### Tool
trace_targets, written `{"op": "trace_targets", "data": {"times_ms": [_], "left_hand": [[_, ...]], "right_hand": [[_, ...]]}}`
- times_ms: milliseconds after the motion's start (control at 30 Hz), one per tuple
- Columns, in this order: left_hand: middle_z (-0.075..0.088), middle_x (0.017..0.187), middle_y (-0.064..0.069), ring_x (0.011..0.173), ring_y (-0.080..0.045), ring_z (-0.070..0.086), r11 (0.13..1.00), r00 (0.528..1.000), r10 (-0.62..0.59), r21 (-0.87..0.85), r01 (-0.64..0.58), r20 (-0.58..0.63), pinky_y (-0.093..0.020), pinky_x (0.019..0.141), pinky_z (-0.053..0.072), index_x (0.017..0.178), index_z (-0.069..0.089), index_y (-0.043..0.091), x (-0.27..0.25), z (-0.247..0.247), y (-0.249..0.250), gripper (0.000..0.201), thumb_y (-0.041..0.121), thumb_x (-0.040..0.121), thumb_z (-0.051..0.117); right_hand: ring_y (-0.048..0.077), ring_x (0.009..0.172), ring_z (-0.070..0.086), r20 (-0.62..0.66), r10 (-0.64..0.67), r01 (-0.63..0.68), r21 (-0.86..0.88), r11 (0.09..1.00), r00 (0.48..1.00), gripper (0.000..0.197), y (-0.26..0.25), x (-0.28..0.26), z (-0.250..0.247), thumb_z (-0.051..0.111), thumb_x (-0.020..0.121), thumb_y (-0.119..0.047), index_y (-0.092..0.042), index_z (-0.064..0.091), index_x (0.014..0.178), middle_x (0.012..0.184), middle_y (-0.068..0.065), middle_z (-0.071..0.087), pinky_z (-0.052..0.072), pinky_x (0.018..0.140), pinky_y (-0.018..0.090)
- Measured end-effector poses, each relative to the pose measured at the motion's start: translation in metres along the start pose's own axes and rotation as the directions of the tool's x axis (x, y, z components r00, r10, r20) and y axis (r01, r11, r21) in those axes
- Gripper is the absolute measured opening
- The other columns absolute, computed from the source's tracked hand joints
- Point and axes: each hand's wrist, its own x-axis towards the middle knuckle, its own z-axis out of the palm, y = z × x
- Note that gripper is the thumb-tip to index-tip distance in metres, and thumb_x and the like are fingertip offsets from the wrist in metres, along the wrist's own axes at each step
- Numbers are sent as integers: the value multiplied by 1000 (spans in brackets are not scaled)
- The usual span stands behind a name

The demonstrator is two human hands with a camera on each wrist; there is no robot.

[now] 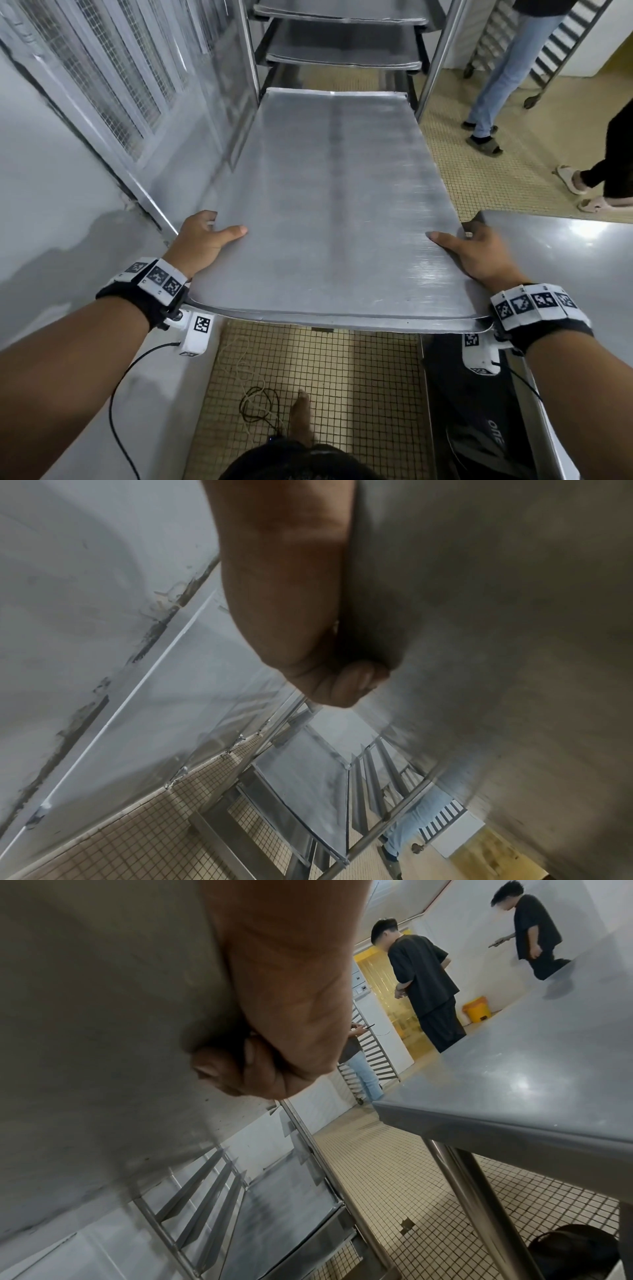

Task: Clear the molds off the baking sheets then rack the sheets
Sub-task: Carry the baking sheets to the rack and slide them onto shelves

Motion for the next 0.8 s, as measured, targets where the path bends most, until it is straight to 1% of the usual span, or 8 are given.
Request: {"op": "trace_targets", "data": {"times_ms": [133, 233, 333, 400, 500, 600, 700, 800], "left_hand": [[72, 84, 18, 76, 6, 66, 999, 1000, 0, 46, 1, -11, -9, 68, 47, 93, 68, 17, 25, 4, 0, 23, 30, 81, 83], [73, 75, 23, 75, 9, 69, 1000, 1000, -20, -10, 20, 9, -10, 66, 49, 90, 68, 22, 44, 8, 0, 17, 24, 82, 83], [73, 72, 20, 70, 14, 66, 999, 999, -22, -38, 23, 28, -4, 56, 45, 86, 63, 25, 61, 12, -2, 19, 16, 84, 79], [72, 87, 10, 65, 14, 65, 999, 999, -27, -37, 29, 35, -4, 56, 45, 89, 65, 19, 74, 15, -5, 16, 15, 84, 79], [64, 86, 9, 62, 21, 59, 999, 999, -39, -19, 40, 23, -1, 55, 42, 90, 61, 19, 89, 19, -6, 19, 16, 85, 79], [62, 76, 21, 59, 25, 56, 998, 998, -43, -40, 44, 35, 0, 54, 42, 85, 53, 28, 106, 23, -9, 28, 13, 86, 78], [73, 89, 9, 70, 11, 67, 997, 998, -43, -54, 46, 42, -6, 59, 47, 101, 66, 11, 129, 24, -20, 24, 16, 83, 81], [68, 92, 9, 69, 13, 66, 997, 997, -62, -34, 64, 42, -7, 60, 47, 97, 62, 19, 149, 29, -24, 23, 17, 84, 80]], "right_hand": [[1, 69, 71, 2, 41, -41, 30, 999, 999, 53, -5, 15, 9, 82, 76, -45, -1, 69, 103, 88, 0, 76, 50, 56, 12], [2, 59, 67, -11, 60, -60, -1, 998, 998, 43, -12, 25, 19, 81, 81, -37, -2, 67, 101, 83, 4, 73, 48, 51, 11], [22, 73, 68, -10, 99, -99, 28, 995, 995, 65, -13, 42, 29, 83, 65, -56, -7, 65, 104, 92, 18, 75, 59, 72, 34], [27, 83, 71, -26, 124, -123, 10, 992, 992, 81, -16, 50, 34, 81, 59, -64, -7, 61, 113, 92, 13, 74, 59, 87, 47], [20, 90, 67, -50, 156, -158, -51, 986, 987, 91, -19, 61, 39, 80, 67, -65, -5, 54, 130, 98, 3, 70, 54, 94, 44], [26, 106, 65, -71, 168, -174, -77, 982, 983, 110, -17, 76, 42, 76, 54, -81, -9, 53, 133, 119, 9, 67, 53, 98, 47], [27, 110, 62, -63, 176, -181, -87, 980, 982, 93, -24, 90, 47, 77, 69, -66, -6, 51, 135, 126, 11, 64, 51, 97, 43], [28, 109, 60, -70, 193, -198, -78, 977, 979, 76, -20, 111, 49, 75, 82, -52, -4, 50, 135, 124, 12, 62, 47, 90, 35]]}}
